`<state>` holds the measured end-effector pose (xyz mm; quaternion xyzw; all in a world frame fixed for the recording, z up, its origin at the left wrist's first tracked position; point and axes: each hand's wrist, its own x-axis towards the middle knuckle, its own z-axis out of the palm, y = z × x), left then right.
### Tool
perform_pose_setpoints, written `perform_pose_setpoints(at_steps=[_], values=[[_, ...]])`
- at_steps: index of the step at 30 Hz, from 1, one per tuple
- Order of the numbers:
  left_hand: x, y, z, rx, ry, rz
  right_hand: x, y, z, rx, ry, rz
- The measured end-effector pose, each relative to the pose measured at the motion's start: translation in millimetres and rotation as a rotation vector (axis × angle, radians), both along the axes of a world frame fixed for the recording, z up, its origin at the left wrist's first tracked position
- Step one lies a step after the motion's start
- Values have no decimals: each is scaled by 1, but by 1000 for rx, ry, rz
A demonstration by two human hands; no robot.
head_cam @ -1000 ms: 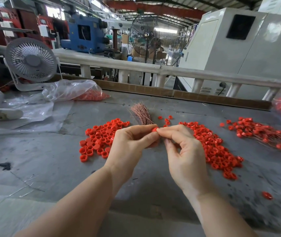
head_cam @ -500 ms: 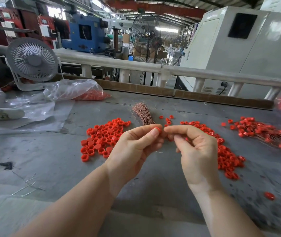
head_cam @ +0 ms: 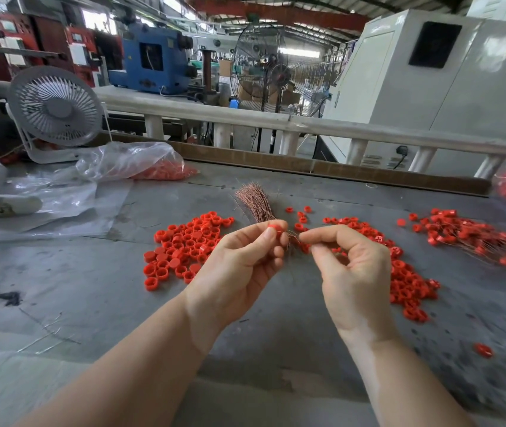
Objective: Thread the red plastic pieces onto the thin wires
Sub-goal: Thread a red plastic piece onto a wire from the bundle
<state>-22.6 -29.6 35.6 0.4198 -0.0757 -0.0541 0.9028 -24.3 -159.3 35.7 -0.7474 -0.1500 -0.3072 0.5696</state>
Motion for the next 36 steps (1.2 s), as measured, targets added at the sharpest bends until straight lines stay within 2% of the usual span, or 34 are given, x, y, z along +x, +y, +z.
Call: perform_pose_setpoints(at_steps=[10,15,20,29,36], values=[[-3,-1,-1,292,-173,122,0,0,0,-13,9,21],[-3,0,-3,345,-195,143,1,-1,0,68,79,95],[-2,-6,-8,362,-219,64,0,2,1,88,192,210],[-3,-5,-7,634,-322,194,1,3,-1,68,220,267],[-3,-8,-10,437,-144,176,2,2,-2,136,303,305]])
